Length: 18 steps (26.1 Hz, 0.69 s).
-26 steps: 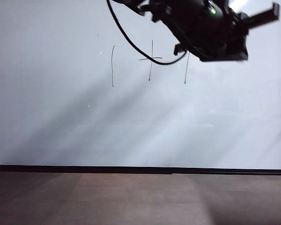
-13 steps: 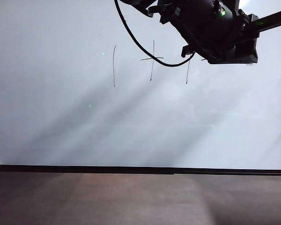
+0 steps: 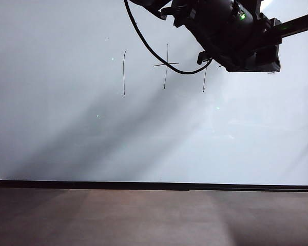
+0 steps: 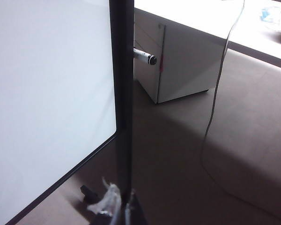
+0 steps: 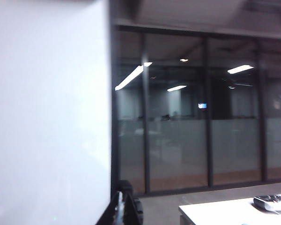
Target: Reach to the right to find the marker pen, pick it up, and write the answer to the math problem on the whiteboard.
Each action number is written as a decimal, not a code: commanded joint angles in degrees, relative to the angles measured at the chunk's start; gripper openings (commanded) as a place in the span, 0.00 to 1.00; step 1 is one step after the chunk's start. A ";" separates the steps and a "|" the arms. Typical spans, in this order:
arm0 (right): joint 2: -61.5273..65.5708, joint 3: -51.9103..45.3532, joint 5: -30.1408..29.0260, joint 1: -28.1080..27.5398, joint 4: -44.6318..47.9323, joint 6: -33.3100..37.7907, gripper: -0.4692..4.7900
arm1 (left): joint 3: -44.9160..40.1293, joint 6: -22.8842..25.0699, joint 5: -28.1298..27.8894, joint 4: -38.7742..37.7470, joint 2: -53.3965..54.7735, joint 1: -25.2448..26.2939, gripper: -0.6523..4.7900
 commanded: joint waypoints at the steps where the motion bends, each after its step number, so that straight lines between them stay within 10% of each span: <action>1: 7.23 5.46 -6.78 -3.67 0.79 1.01 0.14 | 0.22 -0.15 0.28 0.55 -0.33 -0.17 0.17; 13: 25.46 4.57 -34.67 -30.10 10.25 14.38 0.34 | 0.22 -0.15 0.31 0.02 -0.33 -0.22 0.17; 18: 29.33 1.03 -42.34 -31.04 12.41 13.84 0.34 | 0.22 -0.15 0.28 0.04 -0.33 -0.35 0.17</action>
